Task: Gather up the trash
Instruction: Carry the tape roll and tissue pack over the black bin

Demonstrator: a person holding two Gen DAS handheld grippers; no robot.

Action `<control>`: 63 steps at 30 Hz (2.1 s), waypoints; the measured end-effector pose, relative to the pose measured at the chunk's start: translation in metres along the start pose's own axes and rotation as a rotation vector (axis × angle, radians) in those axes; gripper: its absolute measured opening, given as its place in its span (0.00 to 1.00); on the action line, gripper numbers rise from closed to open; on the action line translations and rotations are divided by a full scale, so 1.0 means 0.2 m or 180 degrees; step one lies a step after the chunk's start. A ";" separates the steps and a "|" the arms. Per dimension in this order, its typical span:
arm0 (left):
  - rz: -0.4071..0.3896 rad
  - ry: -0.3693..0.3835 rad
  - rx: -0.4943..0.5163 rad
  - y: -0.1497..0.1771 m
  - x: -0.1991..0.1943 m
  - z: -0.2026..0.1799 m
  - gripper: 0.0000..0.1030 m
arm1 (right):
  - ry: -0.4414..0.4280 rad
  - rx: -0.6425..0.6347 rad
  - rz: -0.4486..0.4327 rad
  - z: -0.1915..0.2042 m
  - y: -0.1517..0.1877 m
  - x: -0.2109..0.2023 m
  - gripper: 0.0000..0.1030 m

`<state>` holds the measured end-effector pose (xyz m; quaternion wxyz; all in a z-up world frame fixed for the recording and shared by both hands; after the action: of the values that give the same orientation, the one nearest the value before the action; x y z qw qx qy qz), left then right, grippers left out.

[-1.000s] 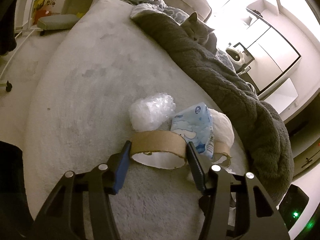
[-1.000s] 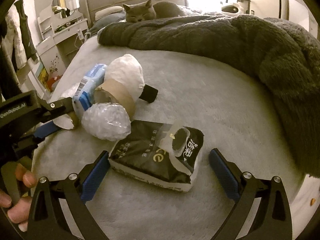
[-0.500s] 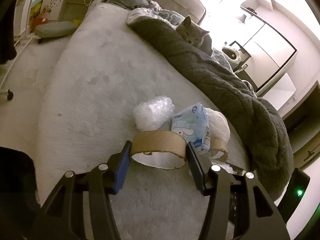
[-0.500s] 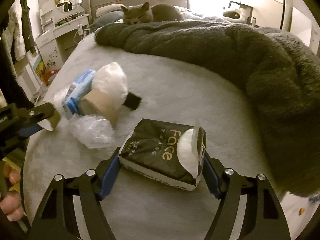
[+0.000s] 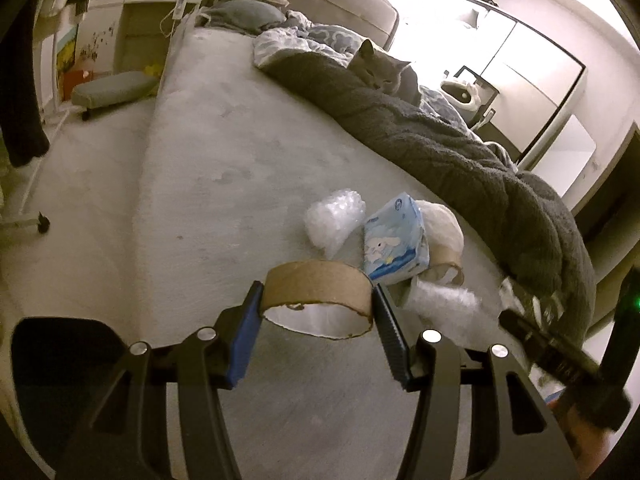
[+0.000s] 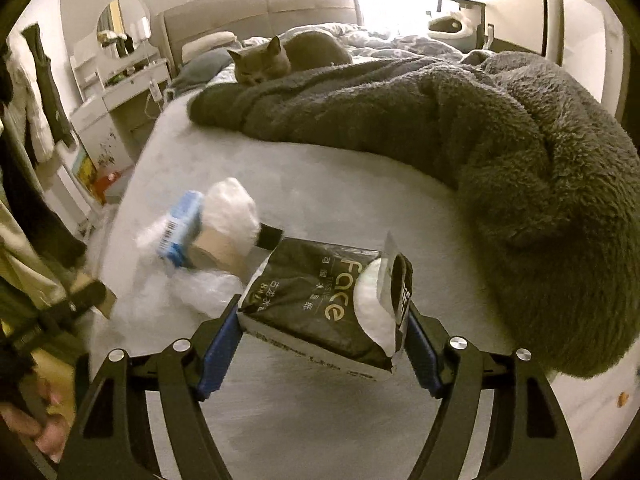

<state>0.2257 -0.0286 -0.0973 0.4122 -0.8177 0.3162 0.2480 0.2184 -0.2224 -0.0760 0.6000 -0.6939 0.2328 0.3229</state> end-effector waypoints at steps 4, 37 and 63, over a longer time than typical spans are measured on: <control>-0.0084 -0.0120 0.0232 0.01 -0.08 0.02 0.56 | -0.0044 -0.0010 -0.0066 0.06 -0.04 -0.05 0.73; 0.0087 -0.1127 0.0177 0.01 -0.35 0.86 0.56 | -0.1129 -0.0512 -0.0053 1.07 -0.21 -0.11 0.73; 0.0848 -0.1355 -0.0420 0.23 -0.31 1.47 0.74 | -0.1723 -0.0635 0.0513 1.62 -0.06 0.12 0.73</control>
<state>0.1076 0.2145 -0.2381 0.3789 -0.7234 0.3104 0.4866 0.1891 0.1001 -0.1081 0.5416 -0.6174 0.0857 0.5640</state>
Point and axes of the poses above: each gripper's, at about its wrist camera, not at the fingertips, and x roughly the way its jaws point, z to its left, y to its underside, the point moved 5 cm from there along x, roughly the way its jaws point, and after that the axes turned 15 degrees about -x, right-handed, at the moved point
